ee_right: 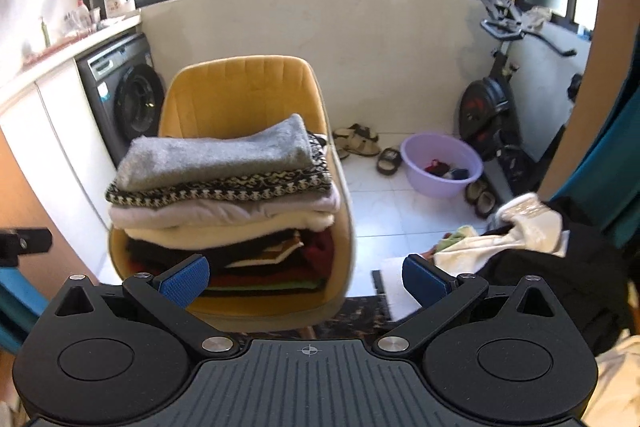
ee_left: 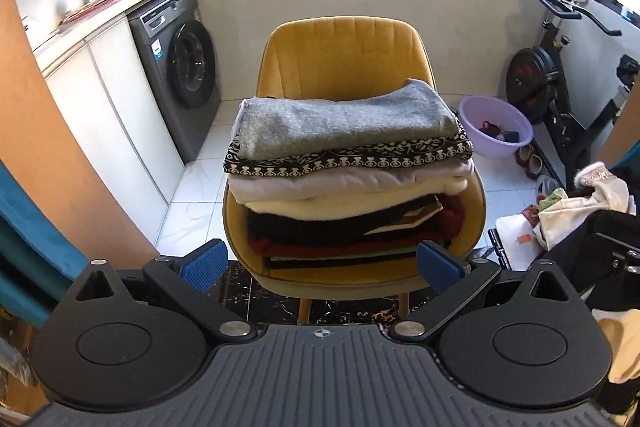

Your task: Fold clothes

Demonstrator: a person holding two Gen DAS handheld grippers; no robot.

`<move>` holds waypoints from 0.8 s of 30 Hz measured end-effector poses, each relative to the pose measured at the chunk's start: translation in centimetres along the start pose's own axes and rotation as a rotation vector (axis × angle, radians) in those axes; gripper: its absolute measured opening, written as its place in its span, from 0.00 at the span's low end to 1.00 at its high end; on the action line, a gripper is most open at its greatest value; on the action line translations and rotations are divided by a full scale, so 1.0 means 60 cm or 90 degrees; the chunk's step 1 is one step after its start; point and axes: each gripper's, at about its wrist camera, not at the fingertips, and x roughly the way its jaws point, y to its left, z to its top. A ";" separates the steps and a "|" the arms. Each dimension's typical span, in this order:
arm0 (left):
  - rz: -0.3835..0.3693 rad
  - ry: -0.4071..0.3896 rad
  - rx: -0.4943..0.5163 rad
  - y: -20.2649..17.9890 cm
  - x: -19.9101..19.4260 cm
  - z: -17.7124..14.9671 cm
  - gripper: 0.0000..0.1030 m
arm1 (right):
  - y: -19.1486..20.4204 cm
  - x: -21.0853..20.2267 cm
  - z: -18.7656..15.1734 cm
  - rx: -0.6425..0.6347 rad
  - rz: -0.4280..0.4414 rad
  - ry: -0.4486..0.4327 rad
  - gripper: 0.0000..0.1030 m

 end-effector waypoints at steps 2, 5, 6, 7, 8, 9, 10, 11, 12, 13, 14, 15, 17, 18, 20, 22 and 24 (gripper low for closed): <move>-0.003 0.011 0.010 0.002 0.003 -0.001 1.00 | 0.012 -0.010 -0.004 0.001 -0.011 -0.002 0.99; -0.013 0.026 0.022 0.010 0.006 -0.004 1.00 | 0.029 -0.024 -0.013 0.017 -0.011 0.006 0.99; -0.018 0.028 0.024 0.013 0.007 -0.006 1.00 | 0.035 -0.028 -0.015 0.021 -0.006 0.011 0.99; -0.024 0.030 0.027 0.016 0.008 -0.008 1.00 | 0.041 -0.031 -0.019 0.025 -0.002 0.014 0.99; -0.030 0.035 0.032 0.017 0.010 -0.010 1.00 | 0.047 -0.033 -0.021 0.029 -0.005 0.017 0.99; -0.038 0.039 0.042 0.016 0.012 -0.012 1.00 | 0.052 -0.035 -0.024 0.032 -0.011 0.018 0.99; -0.044 0.039 0.054 0.016 0.009 -0.015 1.00 | 0.058 -0.037 -0.028 0.035 -0.014 0.022 0.99; -0.049 0.039 0.066 0.015 0.007 -0.019 1.00 | 0.063 -0.041 -0.033 0.041 -0.015 0.027 0.99; -0.051 0.036 0.076 0.014 0.005 -0.022 1.00 | 0.066 -0.042 -0.037 0.047 -0.014 0.032 0.99; -0.053 0.033 0.086 0.013 0.002 -0.025 1.00 | 0.069 -0.042 -0.039 0.053 -0.013 0.037 0.99; -0.056 0.034 0.089 0.013 0.003 -0.025 1.00 | 0.073 -0.043 -0.042 0.056 -0.014 0.041 0.99; -0.058 0.035 0.093 0.013 0.004 -0.025 1.00 | 0.078 -0.044 -0.044 0.058 -0.018 0.044 0.99; -0.070 0.045 0.088 0.020 0.007 -0.026 1.00 | 0.086 -0.046 -0.048 0.061 -0.025 0.048 0.99; -0.072 0.049 0.085 0.023 0.008 -0.027 1.00 | 0.090 -0.048 -0.050 0.060 -0.027 0.049 0.99; -0.073 0.058 0.077 0.031 0.009 -0.030 1.00 | 0.098 -0.052 -0.056 0.060 -0.032 0.051 0.99; -0.074 0.063 0.071 0.037 0.008 -0.036 1.00 | 0.106 -0.057 -0.062 0.060 -0.037 0.052 0.99; -0.077 0.068 0.065 0.043 0.007 -0.043 1.00 | 0.114 -0.061 -0.069 0.061 -0.047 0.053 0.99</move>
